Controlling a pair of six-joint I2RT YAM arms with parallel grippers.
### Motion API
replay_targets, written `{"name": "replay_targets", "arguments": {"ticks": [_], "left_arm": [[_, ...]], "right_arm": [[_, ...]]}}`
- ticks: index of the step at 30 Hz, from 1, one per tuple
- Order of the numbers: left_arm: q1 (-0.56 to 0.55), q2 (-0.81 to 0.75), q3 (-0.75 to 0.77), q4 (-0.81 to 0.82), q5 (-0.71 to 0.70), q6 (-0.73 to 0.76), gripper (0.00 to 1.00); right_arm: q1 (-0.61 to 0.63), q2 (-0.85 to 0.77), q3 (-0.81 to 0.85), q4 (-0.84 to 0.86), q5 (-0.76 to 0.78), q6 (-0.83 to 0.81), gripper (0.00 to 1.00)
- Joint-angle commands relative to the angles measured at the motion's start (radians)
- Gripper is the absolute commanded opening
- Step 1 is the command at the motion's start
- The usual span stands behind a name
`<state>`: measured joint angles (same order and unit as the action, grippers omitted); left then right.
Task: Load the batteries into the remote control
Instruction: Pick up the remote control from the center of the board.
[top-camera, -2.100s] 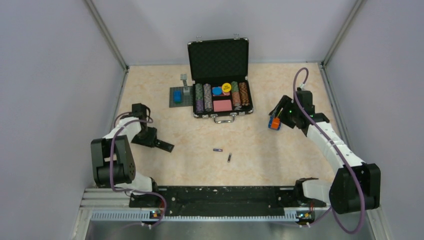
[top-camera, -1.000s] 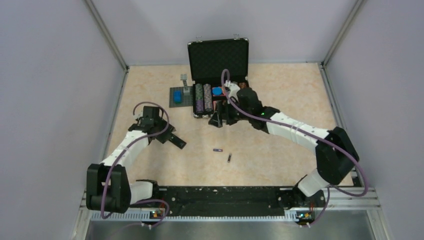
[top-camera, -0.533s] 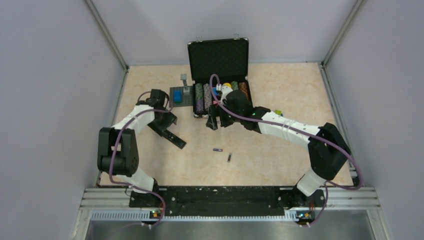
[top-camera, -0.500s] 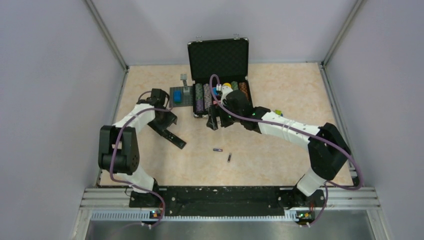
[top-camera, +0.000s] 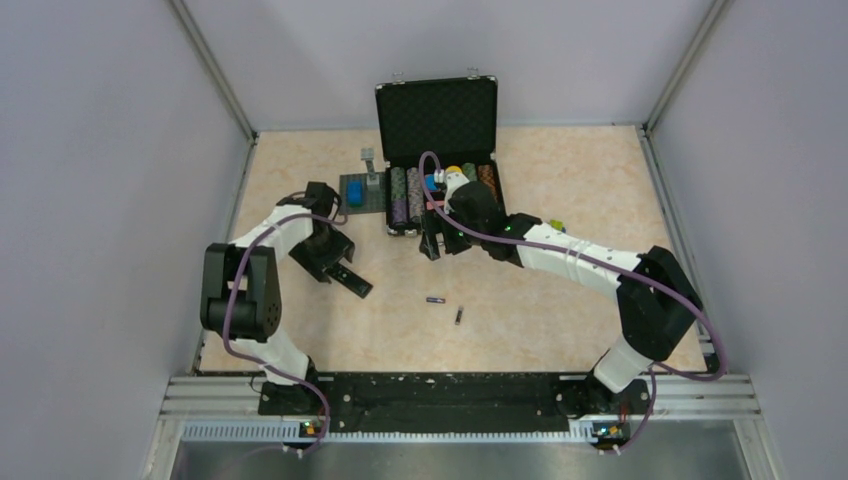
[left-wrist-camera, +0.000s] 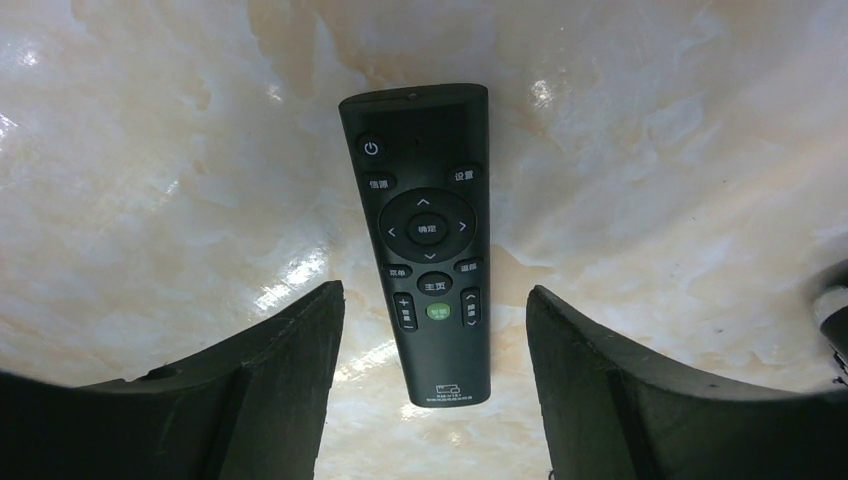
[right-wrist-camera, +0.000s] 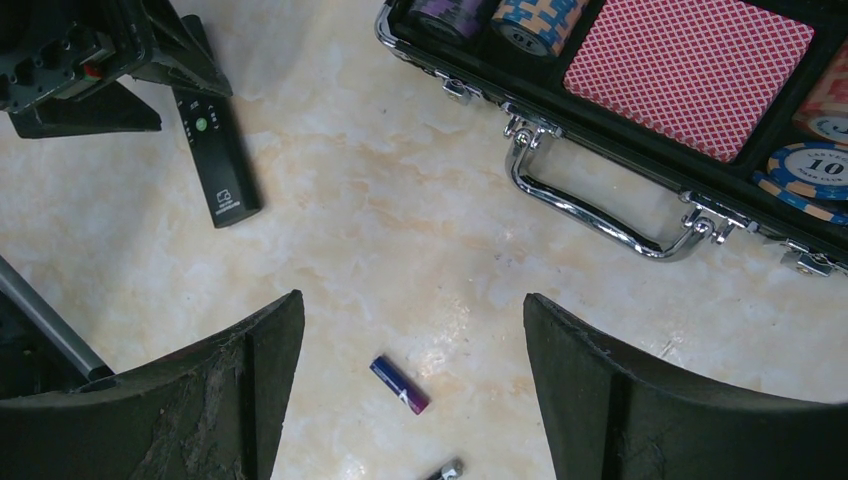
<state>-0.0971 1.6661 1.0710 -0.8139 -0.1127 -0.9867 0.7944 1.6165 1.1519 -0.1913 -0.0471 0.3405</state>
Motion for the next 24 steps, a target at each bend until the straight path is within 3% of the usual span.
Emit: {"name": "replay_targets", "arguments": {"ticks": [1,5,9,17,24], "left_arm": [[0.002,0.040,-0.006,0.025,0.014,0.029,0.72],[0.002,0.074,-0.014,0.047,0.007,0.022,0.70],[0.004,0.095,-0.025,0.071,0.003,0.025,0.58],[-0.001,0.060,-0.063,0.098,-0.008,0.033,0.14],[-0.056,-0.109,-0.125,0.174,0.026,0.042,0.08]], "right_arm": [[0.001,-0.023,0.008,0.005,0.016,-0.013,0.79],[0.001,-0.011,0.023,-0.004,0.010,-0.010,0.79],[0.000,-0.008,0.026,-0.007,0.009,-0.009,0.79],[0.001,0.001,0.032,-0.007,-0.012,-0.006,0.79],[0.001,0.019,0.055,0.036,-0.141,0.002,0.79]]}}
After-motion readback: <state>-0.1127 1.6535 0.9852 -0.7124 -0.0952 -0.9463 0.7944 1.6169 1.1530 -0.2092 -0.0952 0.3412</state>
